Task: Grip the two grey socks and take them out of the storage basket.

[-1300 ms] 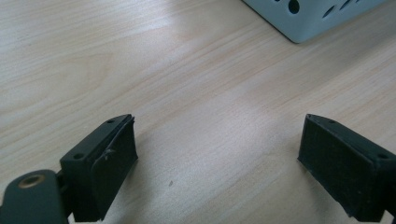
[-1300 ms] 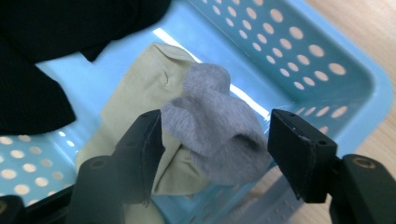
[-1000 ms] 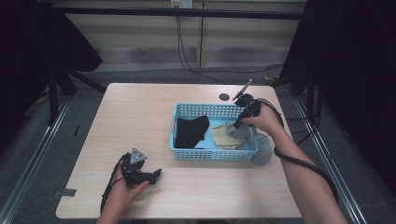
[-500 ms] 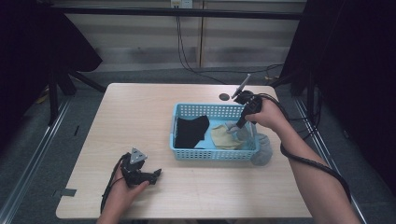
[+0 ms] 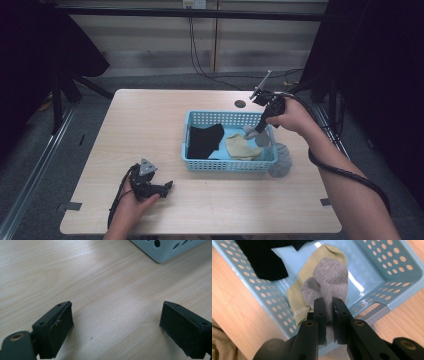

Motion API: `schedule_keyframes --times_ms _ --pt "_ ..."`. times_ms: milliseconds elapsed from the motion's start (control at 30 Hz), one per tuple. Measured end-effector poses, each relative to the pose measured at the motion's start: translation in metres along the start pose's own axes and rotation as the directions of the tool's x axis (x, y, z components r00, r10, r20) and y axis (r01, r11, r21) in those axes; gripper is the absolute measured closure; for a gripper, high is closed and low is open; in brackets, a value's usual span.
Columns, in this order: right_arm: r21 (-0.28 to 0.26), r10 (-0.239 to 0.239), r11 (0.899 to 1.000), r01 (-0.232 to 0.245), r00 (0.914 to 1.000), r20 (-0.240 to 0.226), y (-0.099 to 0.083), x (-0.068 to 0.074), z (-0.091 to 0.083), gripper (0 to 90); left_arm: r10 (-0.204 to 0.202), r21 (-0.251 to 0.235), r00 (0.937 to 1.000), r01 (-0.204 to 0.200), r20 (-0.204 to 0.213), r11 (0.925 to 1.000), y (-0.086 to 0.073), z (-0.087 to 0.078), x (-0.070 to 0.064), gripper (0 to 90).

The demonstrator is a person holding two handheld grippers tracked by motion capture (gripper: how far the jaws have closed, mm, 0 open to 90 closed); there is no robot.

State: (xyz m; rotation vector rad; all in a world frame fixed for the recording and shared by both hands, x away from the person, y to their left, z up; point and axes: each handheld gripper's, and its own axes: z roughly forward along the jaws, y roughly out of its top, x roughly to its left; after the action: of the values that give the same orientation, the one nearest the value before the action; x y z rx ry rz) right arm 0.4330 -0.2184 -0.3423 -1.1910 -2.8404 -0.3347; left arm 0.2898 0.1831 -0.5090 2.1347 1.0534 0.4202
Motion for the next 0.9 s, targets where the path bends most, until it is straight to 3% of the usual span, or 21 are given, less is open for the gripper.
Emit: schedule_keyframes --times_ms 333,900 --pt "-0.005 -0.021 1.000 0.021 0.9997 0.009 -0.005 0.002 -0.016 82.4 0.001 0.001 1.0000 -0.001 -0.002 1.0000 0.000 0.000 0.000 10.7" --pt "-0.021 0.013 1.000 -0.013 0.9998 0.018 -0.021 -0.005 -0.043 82.3 0.001 0.002 1.0000 -0.001 -0.004 1.0000 0.000 0.000 0.000 10.7"
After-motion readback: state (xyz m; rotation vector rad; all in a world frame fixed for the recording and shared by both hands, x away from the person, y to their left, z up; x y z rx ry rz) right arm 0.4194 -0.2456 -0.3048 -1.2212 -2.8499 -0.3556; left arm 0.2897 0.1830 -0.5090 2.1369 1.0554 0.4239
